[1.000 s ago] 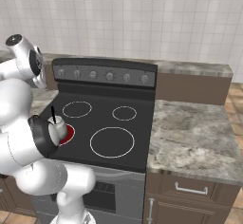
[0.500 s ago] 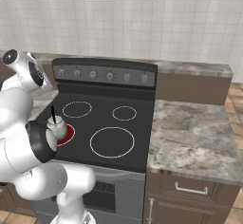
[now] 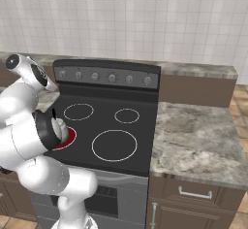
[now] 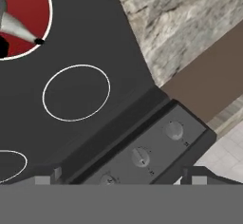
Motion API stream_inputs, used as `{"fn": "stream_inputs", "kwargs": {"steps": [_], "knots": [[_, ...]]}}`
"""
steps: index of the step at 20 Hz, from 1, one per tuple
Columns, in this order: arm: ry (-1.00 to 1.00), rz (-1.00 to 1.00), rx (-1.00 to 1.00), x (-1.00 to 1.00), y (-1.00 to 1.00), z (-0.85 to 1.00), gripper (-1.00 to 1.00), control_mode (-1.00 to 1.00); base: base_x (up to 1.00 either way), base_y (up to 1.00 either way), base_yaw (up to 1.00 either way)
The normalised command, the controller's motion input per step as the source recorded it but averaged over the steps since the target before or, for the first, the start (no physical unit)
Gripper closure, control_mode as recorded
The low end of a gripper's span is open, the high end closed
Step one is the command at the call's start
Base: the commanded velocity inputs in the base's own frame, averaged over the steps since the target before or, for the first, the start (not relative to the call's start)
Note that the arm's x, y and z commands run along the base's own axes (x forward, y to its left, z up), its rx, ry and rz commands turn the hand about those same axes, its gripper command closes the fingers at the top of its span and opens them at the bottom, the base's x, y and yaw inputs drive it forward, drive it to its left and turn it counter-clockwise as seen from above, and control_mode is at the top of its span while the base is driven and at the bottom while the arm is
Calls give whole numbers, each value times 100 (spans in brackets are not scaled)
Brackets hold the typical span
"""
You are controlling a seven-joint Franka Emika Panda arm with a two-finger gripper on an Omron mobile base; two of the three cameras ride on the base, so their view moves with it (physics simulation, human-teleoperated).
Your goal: Lower the heat of the kettle.
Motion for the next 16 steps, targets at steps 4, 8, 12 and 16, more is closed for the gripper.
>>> {"fn": "stream_inputs", "kwargs": {"steps": [4, 8, 12, 16], "knots": [[0, 5, -11, 23, 33, -1, -100, -100, 0, 0, 0], [0, 2, -6, 15, 21, -6, -100, -100, 0, 0, 0], [-3, 1, 0, 21, 0, -14, -100, -100, 0, 0, 0], [-9, 3, 0, 17, 0, -13, -100, -100, 0, 0, 0]]}}
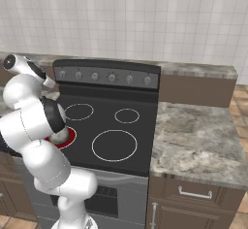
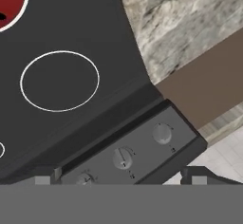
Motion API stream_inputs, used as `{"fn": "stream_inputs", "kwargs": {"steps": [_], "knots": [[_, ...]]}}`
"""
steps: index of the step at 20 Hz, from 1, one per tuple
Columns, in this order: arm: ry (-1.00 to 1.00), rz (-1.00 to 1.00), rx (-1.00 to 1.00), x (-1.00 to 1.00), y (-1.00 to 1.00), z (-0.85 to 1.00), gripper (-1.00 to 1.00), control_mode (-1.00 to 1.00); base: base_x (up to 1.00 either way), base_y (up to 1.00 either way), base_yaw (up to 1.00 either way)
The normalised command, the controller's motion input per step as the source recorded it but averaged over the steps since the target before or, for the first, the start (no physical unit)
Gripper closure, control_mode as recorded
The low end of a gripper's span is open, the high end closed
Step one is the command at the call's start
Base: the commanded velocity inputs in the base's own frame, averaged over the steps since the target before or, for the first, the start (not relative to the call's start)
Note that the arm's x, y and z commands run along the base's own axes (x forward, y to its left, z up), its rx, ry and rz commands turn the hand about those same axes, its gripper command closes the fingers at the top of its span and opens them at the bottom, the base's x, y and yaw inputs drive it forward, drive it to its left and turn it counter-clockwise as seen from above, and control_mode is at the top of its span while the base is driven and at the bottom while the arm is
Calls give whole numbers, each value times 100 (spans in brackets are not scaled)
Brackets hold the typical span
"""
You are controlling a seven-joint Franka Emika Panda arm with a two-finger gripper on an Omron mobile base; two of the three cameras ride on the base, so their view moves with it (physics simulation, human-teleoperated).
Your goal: Lower the heat of the kettle.
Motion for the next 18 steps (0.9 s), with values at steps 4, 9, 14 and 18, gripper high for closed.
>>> {"fn": "stream_inputs", "kwargs": {"steps": [4, 9, 14, 18], "knots": [[-10, 5, 0, 17, 0, -11, -100, -100, 0, 0, 0], [-7, 7, 0, 19, 0, -11, -100, -100, 0, 0, 0], [0, 3, 0, 20, 0, 0, -100, -100, 0, 0, 0], [2, 3, 2, 22, -1, 0, -100, -100, 0, 0, 0]]}}
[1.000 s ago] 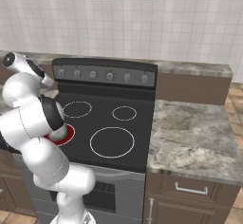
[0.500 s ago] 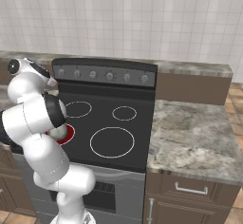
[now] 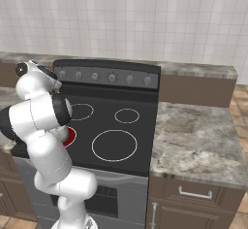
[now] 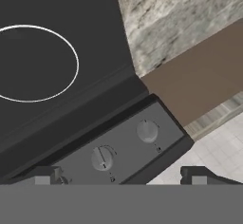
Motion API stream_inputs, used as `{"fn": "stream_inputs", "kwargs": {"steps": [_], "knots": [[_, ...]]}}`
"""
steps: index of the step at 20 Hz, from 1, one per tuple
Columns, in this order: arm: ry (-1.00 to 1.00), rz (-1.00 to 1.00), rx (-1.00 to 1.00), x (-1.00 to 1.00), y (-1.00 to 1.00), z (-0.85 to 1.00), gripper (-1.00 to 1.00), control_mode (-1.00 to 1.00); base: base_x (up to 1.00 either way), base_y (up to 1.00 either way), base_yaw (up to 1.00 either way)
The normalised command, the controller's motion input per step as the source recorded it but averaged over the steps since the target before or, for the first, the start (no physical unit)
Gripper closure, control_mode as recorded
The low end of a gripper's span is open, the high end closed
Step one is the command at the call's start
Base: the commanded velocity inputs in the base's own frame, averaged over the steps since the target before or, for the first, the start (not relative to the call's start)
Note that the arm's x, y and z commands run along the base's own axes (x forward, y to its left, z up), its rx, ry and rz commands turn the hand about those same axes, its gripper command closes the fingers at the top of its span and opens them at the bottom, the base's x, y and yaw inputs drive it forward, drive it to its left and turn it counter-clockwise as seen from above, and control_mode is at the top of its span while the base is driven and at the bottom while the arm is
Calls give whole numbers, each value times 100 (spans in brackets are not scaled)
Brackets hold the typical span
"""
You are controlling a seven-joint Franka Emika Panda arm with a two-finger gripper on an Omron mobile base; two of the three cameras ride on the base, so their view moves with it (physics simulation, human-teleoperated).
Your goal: Lower the heat of the kettle.
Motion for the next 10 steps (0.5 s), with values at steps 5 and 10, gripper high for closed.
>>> {"fn": "stream_inputs", "kwargs": {"steps": [5, 10], "knots": [[0, 1, 5, 20, -7, 0, -100, -100, 0, 0, 0], [0, 3, 7, 16, -13, 0, -100, -100, 0, 0, 0]]}}
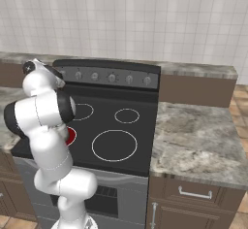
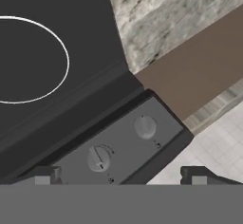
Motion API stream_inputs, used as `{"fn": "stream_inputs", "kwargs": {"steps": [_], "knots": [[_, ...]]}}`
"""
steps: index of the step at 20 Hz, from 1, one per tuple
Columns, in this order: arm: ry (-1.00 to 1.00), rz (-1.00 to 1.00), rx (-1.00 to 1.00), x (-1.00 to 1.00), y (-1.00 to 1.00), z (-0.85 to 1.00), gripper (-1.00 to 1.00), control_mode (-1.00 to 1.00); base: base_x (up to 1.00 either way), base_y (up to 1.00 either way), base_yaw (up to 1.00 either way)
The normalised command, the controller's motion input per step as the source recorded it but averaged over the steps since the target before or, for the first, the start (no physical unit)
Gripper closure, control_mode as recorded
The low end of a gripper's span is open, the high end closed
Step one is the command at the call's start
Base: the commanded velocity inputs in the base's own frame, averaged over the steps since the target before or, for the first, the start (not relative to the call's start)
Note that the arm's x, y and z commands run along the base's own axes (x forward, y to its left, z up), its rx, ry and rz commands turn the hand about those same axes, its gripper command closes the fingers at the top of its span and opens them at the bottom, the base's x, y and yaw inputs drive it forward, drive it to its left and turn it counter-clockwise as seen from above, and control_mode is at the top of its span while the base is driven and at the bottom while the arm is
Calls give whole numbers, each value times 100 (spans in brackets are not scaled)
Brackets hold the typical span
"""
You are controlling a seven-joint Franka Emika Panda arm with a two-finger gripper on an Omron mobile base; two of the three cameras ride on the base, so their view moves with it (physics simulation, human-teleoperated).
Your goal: Lower the heat of the kettle.
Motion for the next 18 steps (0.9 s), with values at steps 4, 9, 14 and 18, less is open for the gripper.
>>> {"fn": "stream_inputs", "kwargs": {"steps": [4, 9, 14, 18], "knots": [[0, 3, 5, 19, -7, 0, -100, -100, 0, 0, 0], [0, 2, 3, 19, -3, 0, -100, -100, 0, 0, 0], [0, 4, 6, 18, -11, 0, -100, -100, 0, 0, 0], [0, 1, 7, 12, -10, 0, -100, -100, 0, 0, 0]]}}
